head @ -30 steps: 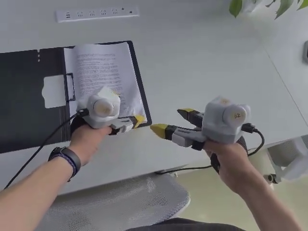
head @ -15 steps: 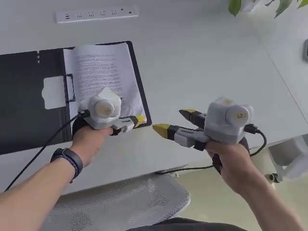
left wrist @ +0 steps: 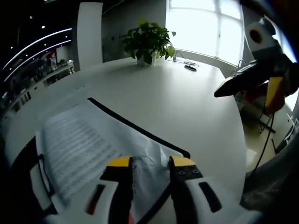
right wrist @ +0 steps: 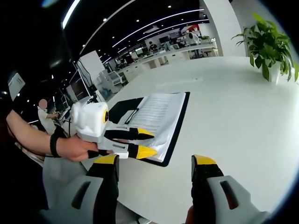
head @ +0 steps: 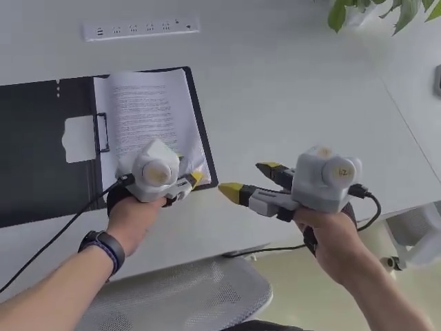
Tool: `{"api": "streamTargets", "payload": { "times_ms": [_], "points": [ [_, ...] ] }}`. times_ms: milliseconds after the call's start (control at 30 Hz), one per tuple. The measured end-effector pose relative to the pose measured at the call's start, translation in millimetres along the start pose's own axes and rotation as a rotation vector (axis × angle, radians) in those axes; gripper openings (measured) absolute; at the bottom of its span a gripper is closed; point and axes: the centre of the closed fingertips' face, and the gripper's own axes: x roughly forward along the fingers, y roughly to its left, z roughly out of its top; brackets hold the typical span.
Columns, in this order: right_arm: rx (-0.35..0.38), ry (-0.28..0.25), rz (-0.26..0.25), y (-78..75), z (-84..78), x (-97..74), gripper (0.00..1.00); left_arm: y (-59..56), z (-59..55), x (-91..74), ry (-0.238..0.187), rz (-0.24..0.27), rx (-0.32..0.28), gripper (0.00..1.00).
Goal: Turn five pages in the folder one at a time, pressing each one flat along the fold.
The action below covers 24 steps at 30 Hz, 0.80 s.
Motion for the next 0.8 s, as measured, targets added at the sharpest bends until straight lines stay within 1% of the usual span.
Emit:
{"api": "streamTargets", "payload": {
  "times_ms": [33,100,167,267,367,433,500,567,700,767,800],
  "points": [
    [0.001,0.000,0.000,-0.3,0.1,0.3,0.61,-2.1,0.4,0.8,-0.006,-0.014,-0.010,0.26],
    [0.002,0.001,0.000,-0.6,-0.4,0.8,0.61,-4.9,0.7,1.9,-0.012,-0.028,-0.009,0.21],
    [0.002,0.002,0.002,-0.2,-0.6,1.2,0.61,-6.7,0.4,3.1,-0.015,-0.039,-0.012,0.19],
    [0.004,0.000,0.002,0.5,-0.6,1.3,0.61,-9.3,-0.3,3.7,-0.013,-0.057,-0.015,0.12],
    [0.006,0.002,0.002,0.9,-1.9,1.5,0.61,-12.0,-0.2,4.6,-0.016,-0.066,-0.017,0.08],
    [0.011,0.004,0.004,0.6,-3.7,2.2,0.61,-12.4,-2.0,5.9,-0.013,-0.070,-0.019,0.04],
    [0.012,0.007,0.007,0.8,-5.2,3.3,0.61,-12.6,-3.8,7.4,-0.009,-0.077,-0.035,0.02],
    [0.016,0.009,0.010,-0.3,-6.1,5.1,0.60,-14.7,-3.3,7.1,-0.009,-0.082,-0.034,0.00],
    [0.074,-0.008,0.032,-4.2,-2.1,15.3,0.59,-17.0,-1.6,6.4,-0.019,-0.089,-0.054,0.00],
    [0.096,-0.022,0.044,-7.0,4.3,23.5,0.56,-18.8,0.3,4.8,-0.027,-0.095,-0.060,0.00],
    [0.123,-0.028,0.060,-7.2,7.8,29.2,0.55,-19.3,0.7,4.2,-0.029,-0.097,-0.058,0.00]
  ]
}}
